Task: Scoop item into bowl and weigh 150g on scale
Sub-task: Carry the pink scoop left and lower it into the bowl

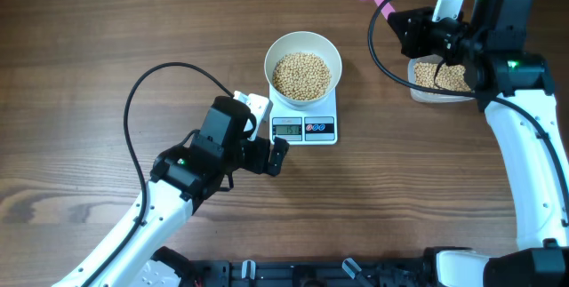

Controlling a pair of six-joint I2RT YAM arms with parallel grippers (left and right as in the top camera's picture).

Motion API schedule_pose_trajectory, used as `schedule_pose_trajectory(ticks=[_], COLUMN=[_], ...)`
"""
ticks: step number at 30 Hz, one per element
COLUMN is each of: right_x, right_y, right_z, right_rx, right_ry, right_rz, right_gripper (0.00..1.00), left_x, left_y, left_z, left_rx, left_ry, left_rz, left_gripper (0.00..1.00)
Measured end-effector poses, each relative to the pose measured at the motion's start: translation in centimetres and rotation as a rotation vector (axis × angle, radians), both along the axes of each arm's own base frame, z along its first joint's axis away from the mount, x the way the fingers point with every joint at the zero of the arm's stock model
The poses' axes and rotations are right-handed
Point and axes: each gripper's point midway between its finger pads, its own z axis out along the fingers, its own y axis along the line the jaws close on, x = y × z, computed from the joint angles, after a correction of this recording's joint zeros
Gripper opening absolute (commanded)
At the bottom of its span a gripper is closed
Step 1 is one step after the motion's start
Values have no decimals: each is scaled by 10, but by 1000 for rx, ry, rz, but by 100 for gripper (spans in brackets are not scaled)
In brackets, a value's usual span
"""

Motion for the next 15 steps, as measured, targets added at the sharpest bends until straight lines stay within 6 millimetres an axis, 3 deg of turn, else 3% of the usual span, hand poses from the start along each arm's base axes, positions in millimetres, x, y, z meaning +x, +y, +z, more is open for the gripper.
schedule_pose_trajectory(ticks=[11,15], right_x=[0,-4], right_y=[1,16], right_z=[0,0], right_rx=[0,-18], right_ry=[-1,-17], right_rz=[2,56], right_gripper=[4,4], left_x=[0,0], left_y=[0,0], left_z=[0,0], left_rx=[0,0], left_ry=[0,0], left_rz=[0,0], left_gripper=[100,100])
